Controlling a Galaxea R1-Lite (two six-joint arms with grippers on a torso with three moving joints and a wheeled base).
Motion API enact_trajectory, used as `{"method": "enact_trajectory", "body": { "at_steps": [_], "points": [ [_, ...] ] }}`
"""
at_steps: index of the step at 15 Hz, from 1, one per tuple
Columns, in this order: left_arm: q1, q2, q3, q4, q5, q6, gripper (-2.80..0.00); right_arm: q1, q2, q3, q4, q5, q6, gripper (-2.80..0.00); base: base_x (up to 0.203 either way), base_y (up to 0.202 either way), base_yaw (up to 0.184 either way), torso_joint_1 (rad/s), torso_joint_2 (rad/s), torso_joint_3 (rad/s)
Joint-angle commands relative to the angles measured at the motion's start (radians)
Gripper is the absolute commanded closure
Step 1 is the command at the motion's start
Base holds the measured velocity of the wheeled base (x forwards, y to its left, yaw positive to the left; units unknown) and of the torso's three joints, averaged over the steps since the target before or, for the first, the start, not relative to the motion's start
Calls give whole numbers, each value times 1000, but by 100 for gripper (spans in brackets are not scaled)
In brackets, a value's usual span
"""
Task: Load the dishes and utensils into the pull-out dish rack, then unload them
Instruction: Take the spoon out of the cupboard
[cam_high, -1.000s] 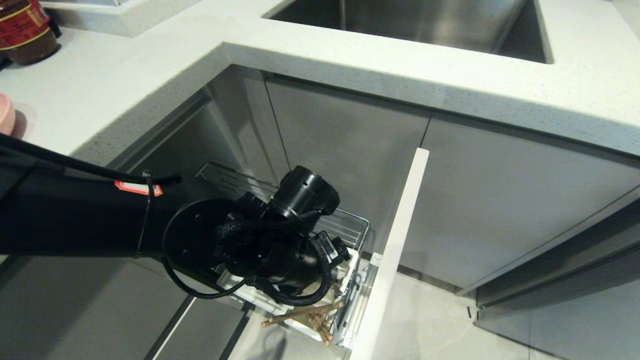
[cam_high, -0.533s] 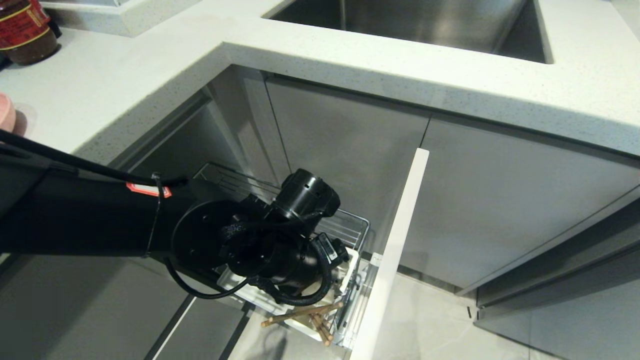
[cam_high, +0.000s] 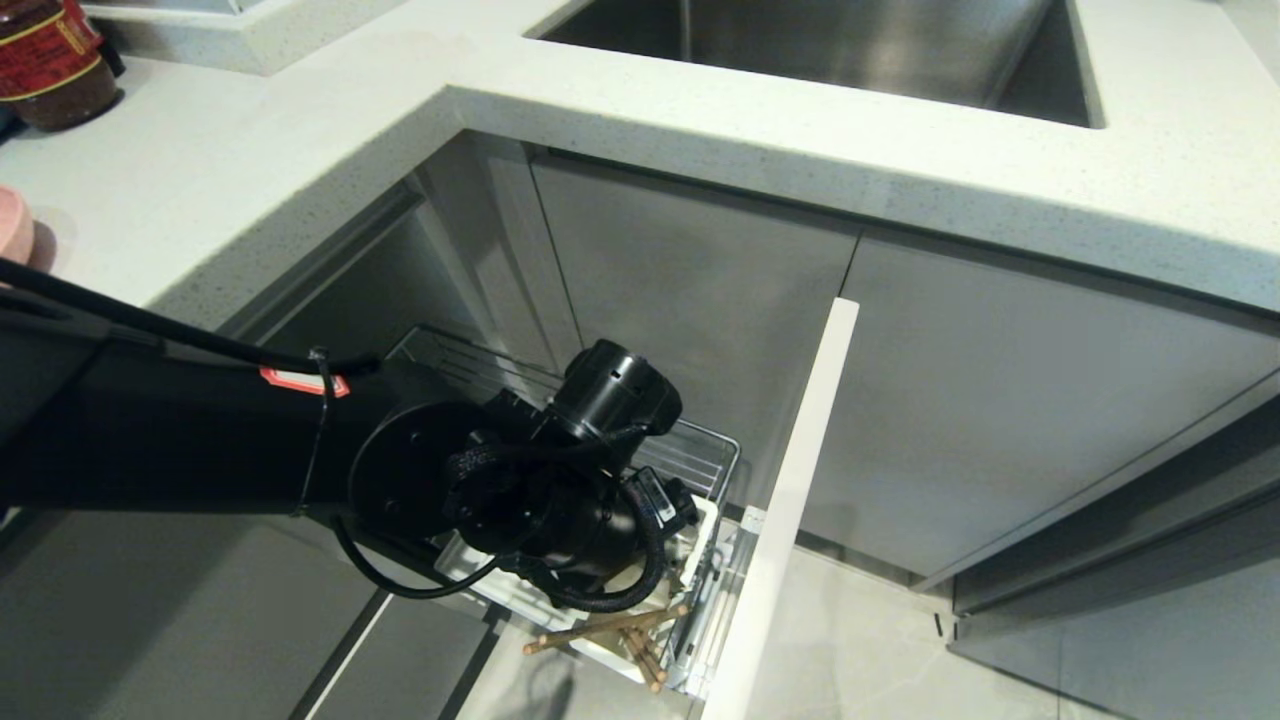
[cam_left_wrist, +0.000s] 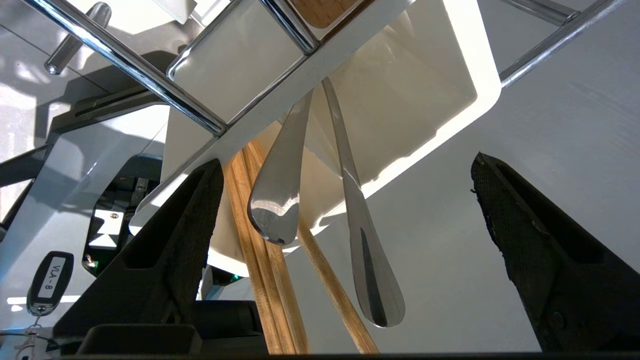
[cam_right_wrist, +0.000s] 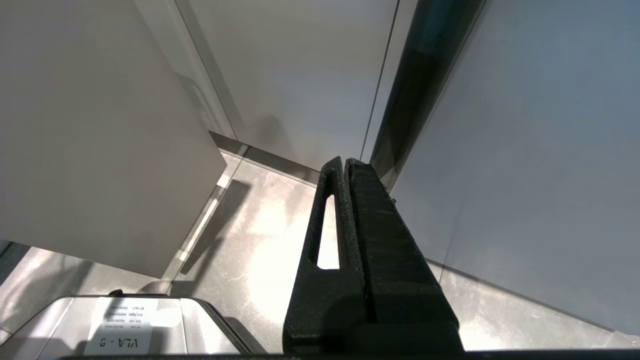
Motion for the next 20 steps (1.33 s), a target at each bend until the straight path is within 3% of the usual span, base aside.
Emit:
{"method": "enact_trajectory", "body": {
  "at_steps": [1,2,17,20],
  "points": [
    [1,10,0,3,1,-7,-280,-1,0,0,0,0,0,0,0,0,0,0,0,0],
    [1,12,0,3,1,-6,0,0,0,0,0,0,0,0,0,0,0,0,0,0],
    [-1,-2,-6,7,7,8,0,-1,0,0,0,0,0,0,0,0,0,0,0,0],
    [-8,-54,-31,71,8,8,0,0,0,0,0,-1,-1,0,0,0,0,0,0,0]
  ]
}}
